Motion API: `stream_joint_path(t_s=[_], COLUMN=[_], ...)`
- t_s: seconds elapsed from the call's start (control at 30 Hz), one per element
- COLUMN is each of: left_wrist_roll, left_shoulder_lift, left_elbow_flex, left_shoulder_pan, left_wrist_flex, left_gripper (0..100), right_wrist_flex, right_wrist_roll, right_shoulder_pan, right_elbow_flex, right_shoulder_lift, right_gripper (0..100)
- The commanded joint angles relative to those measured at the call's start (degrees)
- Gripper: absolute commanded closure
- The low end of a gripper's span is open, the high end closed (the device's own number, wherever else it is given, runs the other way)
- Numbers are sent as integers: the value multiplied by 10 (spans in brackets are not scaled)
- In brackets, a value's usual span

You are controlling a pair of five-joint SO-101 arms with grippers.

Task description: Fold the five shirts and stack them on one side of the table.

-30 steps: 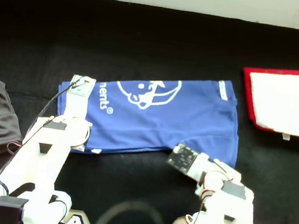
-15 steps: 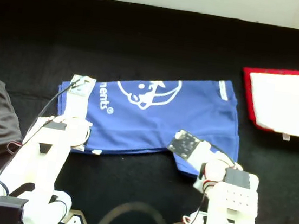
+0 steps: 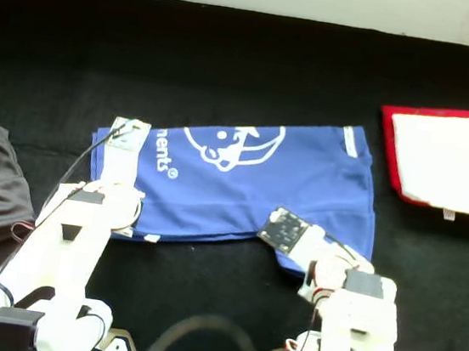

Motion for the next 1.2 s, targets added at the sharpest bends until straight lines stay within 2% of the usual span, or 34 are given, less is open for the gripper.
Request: stream_joint_path(t_s=[0.0, 0.1, 0.27, 0.33, 0.4, 0.6, 0.9, 1.17], left_wrist_roll=[-1, -1, -1, -1, -1, -1, -1, -1], left_shoulder_lift=[-1, -1, -1, -1, -1, -1, -1, -1], left_elbow_flex=[1, 1, 1, 1, 1, 1, 1, 1], left_shoulder_pan=[-8, -8, -8, -8, -8, -8, -8, -8], left_wrist_flex=[-13, -13, -13, -13, -13, -13, -13, -13], left_gripper=[991, 991, 991, 991, 991, 991, 991, 991], right_wrist_flex=[-44, -47, -50, -67, -86, -131, -145, -244], right_wrist_roll=[10, 36, 38, 38, 38, 36, 35, 34], right_shoulder_pan=[19, 19, 19, 19, 19, 19, 1, -25], right_elbow_flex=[20, 32, 32, 33, 33, 19, -106, -196], right_shoulder_lift=[1, 1, 2, 2, 2, -2, 7, 175], right_gripper=[875, 875, 880, 913, 991, 993, 993, 992])
